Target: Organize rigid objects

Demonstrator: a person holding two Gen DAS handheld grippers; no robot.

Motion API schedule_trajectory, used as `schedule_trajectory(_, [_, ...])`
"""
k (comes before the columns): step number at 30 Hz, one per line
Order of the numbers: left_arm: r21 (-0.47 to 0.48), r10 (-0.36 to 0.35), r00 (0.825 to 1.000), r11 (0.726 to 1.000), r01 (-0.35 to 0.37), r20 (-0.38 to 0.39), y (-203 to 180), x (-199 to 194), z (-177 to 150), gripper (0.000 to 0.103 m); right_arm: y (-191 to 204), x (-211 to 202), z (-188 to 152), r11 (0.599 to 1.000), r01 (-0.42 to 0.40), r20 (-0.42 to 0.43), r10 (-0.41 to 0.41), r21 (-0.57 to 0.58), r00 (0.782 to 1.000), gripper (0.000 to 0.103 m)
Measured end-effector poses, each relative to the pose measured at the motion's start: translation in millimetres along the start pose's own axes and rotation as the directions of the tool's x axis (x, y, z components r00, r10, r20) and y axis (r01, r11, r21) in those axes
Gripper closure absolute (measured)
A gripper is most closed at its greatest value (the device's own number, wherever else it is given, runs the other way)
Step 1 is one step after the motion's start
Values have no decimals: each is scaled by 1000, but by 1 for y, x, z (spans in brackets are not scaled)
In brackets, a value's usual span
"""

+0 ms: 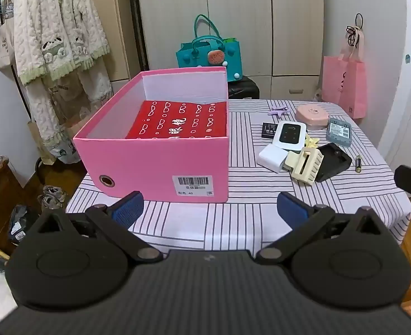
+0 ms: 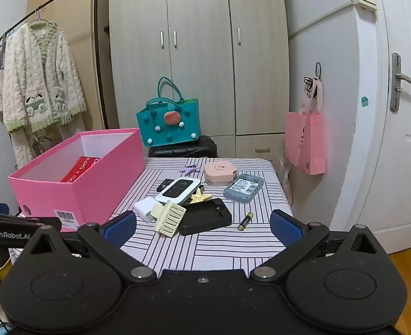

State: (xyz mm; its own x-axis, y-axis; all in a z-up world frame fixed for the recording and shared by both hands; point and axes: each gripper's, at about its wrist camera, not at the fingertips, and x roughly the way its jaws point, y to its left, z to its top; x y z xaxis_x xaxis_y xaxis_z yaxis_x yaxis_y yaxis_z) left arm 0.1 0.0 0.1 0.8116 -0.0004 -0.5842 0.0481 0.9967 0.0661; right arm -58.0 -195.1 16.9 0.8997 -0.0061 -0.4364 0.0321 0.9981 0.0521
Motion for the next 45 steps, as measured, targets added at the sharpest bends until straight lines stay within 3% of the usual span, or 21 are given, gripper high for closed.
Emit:
schedule_trajectory(11, [24, 20, 1000, 1000, -20, 7, -15, 1, -1, 0, -4, 4, -2, 1000, 0, 2, 0, 7, 1000, 0])
schedule_trajectory(20, [-13, -17, 1000, 1000, 17, 7, -6, 0, -3, 0, -4, 4, -4, 1000, 0, 4, 0, -4, 1000, 0])
schedule_trajectory(29, [40, 13, 997, 999, -16, 69, -16, -3, -10, 0, -1, 0, -7, 1000, -4, 13, 4, -23, 1000, 0])
schedule_trajectory(45, [-12, 17, 997, 1000, -16, 81, -7, 3, -16, 0, 1, -2, -10, 999, -17, 21, 18, -45, 1000, 0])
